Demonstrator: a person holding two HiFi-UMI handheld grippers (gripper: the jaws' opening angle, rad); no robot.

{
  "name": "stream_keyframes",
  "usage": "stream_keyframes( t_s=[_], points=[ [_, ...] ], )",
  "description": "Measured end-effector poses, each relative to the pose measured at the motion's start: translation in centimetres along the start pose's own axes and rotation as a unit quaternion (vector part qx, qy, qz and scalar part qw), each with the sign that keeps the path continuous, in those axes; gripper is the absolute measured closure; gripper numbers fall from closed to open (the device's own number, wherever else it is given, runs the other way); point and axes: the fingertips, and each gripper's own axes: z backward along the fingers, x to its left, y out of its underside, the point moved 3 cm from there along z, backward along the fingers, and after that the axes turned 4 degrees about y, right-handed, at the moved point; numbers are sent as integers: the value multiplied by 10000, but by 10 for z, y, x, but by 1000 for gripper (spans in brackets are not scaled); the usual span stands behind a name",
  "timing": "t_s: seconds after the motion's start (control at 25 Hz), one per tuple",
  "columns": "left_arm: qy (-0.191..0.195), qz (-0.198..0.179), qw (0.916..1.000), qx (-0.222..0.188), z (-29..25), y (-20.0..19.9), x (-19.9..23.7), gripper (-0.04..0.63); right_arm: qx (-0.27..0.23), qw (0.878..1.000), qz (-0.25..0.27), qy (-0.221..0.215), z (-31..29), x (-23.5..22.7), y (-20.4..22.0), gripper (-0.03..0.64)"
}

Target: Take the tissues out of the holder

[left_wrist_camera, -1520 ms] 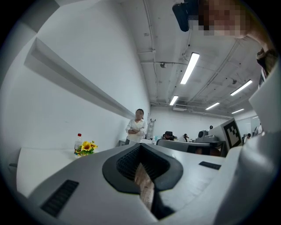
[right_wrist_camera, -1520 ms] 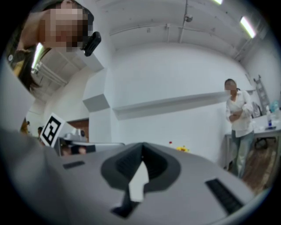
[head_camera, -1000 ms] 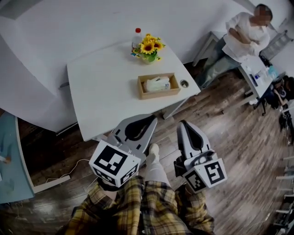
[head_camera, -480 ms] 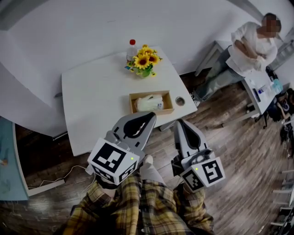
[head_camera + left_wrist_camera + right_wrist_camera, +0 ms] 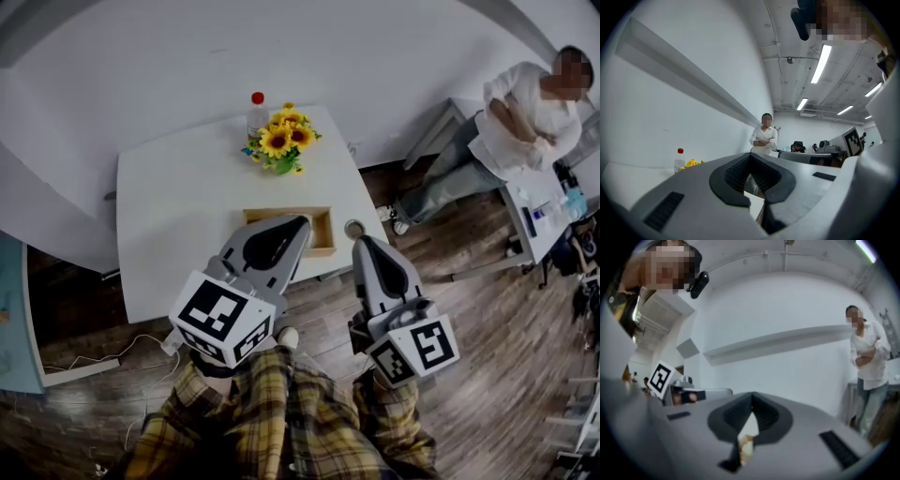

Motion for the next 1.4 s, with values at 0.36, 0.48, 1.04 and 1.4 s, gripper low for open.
stream_keyframes(
  t_s=[0.36, 0.48, 1.04, 1.4],
  points=[
    [-430, 84, 9990, 63, -19, 2, 37, 581, 170, 9993, -180, -282, -39, -24, 8, 607],
    [-518, 85, 9986, 29, -25, -3, 57, 581, 188, 9991, -158, -347, -61, -28, 6, 607],
    [-531, 20, 9986, -16, -52, -25, 146, 581, 209, 9969, -98, -752, -185, -20, -4, 607],
    [-606, 96, 9981, -13, -59, -27, 168, 581, 330, 9962, -75, -801, -209, -26, -5, 607]
  ],
)
